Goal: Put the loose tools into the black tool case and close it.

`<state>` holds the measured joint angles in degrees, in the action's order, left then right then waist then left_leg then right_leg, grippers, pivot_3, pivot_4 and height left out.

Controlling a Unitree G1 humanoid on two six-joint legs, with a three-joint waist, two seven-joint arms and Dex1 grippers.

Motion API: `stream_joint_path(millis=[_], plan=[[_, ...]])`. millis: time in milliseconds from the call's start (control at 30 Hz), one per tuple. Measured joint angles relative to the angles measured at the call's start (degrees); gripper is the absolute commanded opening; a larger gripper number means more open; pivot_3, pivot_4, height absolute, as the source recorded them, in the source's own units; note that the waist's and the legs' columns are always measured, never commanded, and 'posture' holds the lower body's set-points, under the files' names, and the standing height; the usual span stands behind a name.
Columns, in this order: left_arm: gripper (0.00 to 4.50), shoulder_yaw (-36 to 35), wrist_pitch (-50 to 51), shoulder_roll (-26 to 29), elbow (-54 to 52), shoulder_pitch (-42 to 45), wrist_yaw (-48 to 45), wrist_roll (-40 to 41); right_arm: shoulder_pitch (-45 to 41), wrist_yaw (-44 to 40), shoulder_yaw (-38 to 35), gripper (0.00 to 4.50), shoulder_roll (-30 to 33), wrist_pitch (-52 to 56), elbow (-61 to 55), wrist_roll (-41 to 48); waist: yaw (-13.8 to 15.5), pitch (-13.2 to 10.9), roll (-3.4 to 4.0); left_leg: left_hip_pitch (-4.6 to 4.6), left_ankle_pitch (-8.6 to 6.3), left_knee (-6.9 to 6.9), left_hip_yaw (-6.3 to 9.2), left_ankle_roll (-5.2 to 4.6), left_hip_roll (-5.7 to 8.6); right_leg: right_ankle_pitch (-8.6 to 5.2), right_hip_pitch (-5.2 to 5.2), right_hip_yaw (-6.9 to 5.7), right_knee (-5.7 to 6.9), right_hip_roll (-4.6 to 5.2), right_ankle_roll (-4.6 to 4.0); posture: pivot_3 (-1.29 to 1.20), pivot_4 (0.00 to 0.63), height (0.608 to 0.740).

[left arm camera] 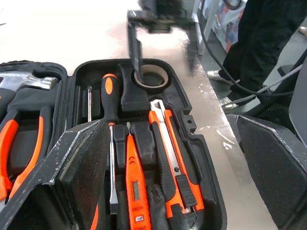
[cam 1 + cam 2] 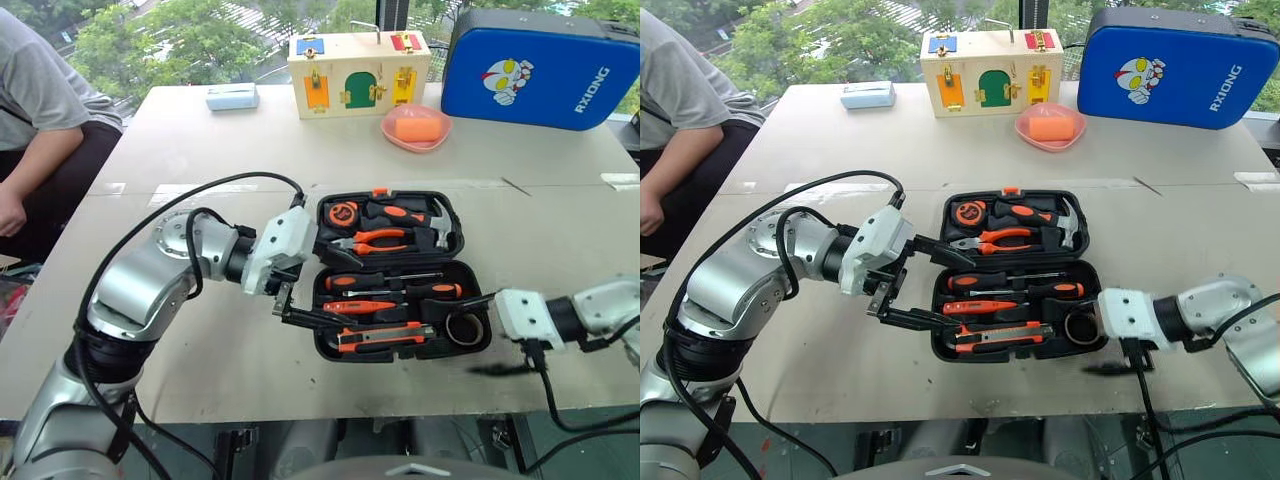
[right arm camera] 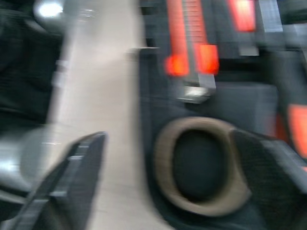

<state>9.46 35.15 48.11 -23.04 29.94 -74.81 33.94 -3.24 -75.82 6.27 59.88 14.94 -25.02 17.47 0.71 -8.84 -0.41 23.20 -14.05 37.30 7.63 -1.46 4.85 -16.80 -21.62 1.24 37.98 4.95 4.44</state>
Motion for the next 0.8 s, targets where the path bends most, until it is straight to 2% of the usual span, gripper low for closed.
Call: stream_joint_path(millis=[133, 233, 300, 333, 433, 467, 500, 600, 633, 700, 800], plan=[[4.50, -0.04, 0.94, -0.05, -0.02, 0.66, 0.81, 0.07, -0.09, 0.06, -1.34, 4.48, 0.22, 1.17, -1.21, 2.58, -0.10, 0.00, -0.01, -0.07, 0.00, 0.05, -0.02, -0.01, 0.00, 0.01, 0.04, 0.04, 0.08, 0.00, 0.00, 0.00, 0.150, 0.735], [4.50, -2.11, 2.27, 0.64, -0.12, -2.82, 3.23, 0.07, -3.48, 1.85, -6.83, 4.48, -1.28, 7.20, -0.42, 10.06, -0.63, 0.00, -0.01, -0.11, 0.00, 0.01, -0.02, 0.00, -0.02, 0.01, 0.03, 0.09, 0.09, 0.00, -0.01, 0.00, 0.150, 0.735], [4.50, -3.62, 3.40, 1.95, 0.07, -5.77, 4.80, 0.04, -6.83, 3.80, -10.77, 3.96, -1.73, 11.46, 1.59, 14.03, -0.87, -0.01, -0.03, -0.11, 0.00, -0.05, 0.03, 0.00, -0.03, 0.01, 0.02, 0.04, 0.08, 0.02, -0.02, 0.00, 0.150, 0.735], [4.24, -5.69, 4.06, 2.25, 0.01, -7.89, 6.11, 0.15, -8.79, 4.39, -11.43, 3.66, -1.90, 12.94, 3.48, 15.01, -0.94, -0.01, -0.04, -0.11, 0.00, -0.08, 0.04, 0.00, -0.04, 0.00, 0.02, 0.03, 0.05, 0.02, -0.02, 0.00, 0.150, 0.735], [3.30, -11.13, 6.27, 2.63, 0.96, -12.65, 10.10, 0.51, -11.42, 5.13, -11.69, 2.37, -2.03, 13.17, 9.99, 13.84, -0.90, -0.02, -0.03, -0.10, 0.00, -0.12, 0.03, 0.00, -0.03, 0.00, 0.01, 0.03, 0.02, 0.05, -0.02, 0.00, 0.150, 0.735], [3.17, -13.01, 6.12, 2.90, 1.33, -15.19, 11.41, 0.29, -12.59, 5.13, -10.84, 2.24, -2.44, 11.80, 13.03, 12.13, -0.99, -0.02, -0.03, -0.11, 0.00, -0.12, 0.01, 0.00, -0.03, 0.00, 0.01, 0.05, 0.01, 0.05, -0.02, 0.00, 0.150, 0.735], [2.49, -14.20, 5.87, 3.10, 1.91, -17.81, 12.61, -0.50, -13.38, 5.18, -10.11, 1.56, -2.90, 10.15, 16.53, 10.19, -1.08, -0.02, -0.02, -0.11, 0.00, -0.14, -0.02, 0.00, -0.02, 0.00, 0.01, 0.07, 0.01, 0.08, -0.02, 0.00, 0.150, 0.735], [1.39, -14.73, 4.12, 2.96, 3.36, -22.34, 14.91, -3.26, -15.57, 4.87, -6.54, 0.44, -5.08, 4.04, 25.25, 4.75, -1.09, -0.03, -0.01, -0.12, 0.00, -0.13, -0.05, 0.00, -0.02, 0.00, 0.00, 0.10, 0.02, 0.08, -0.02, 0.00, 0.150, 0.735], [0.77, -14.58, 3.62, 2.83, 3.71, -23.13, 15.37, -3.91, -16.08, 4.81, -5.63, 0.00, -5.78, 2.21, 27.68, 3.22, -1.06, -0.04, 0.00, -0.11, 0.00, -0.13, -0.06, 0.00, -0.02, 0.00, -0.02, 0.11, 0.03, 0.08, -0.02, 0.00, 0.150, 0.735], [0.06, -13.38, 1.98, 1.97, 4.25, -23.79, 16.39, -5.78, -17.45, 3.95, -3.43, 0.00, -7.09, -2.44, 32.87, 0.07, -0.92, -0.05, 0.02, -0.12, 0.00, -0.12, -0.06, 0.00, -0.01, 0.01, -0.04, 0.11, 0.03, 0.09, -0.02, 0.00, 0.150, 0.735], [0.06, -9.31, -0.47, 0.34, 5.92, -23.27, 17.24, -8.93, -19.62, 2.58, -0.48, 0.00, -9.05, -8.19, 37.21, -3.39, -1.03, -0.04, 0.03, -0.14, 0.00, -0.14, -0.08, 0.01, -0.01, 0.01, -0.04, 0.15, 0.04, 0.08, -0.02, 0.00, 0.150, 0.735]])
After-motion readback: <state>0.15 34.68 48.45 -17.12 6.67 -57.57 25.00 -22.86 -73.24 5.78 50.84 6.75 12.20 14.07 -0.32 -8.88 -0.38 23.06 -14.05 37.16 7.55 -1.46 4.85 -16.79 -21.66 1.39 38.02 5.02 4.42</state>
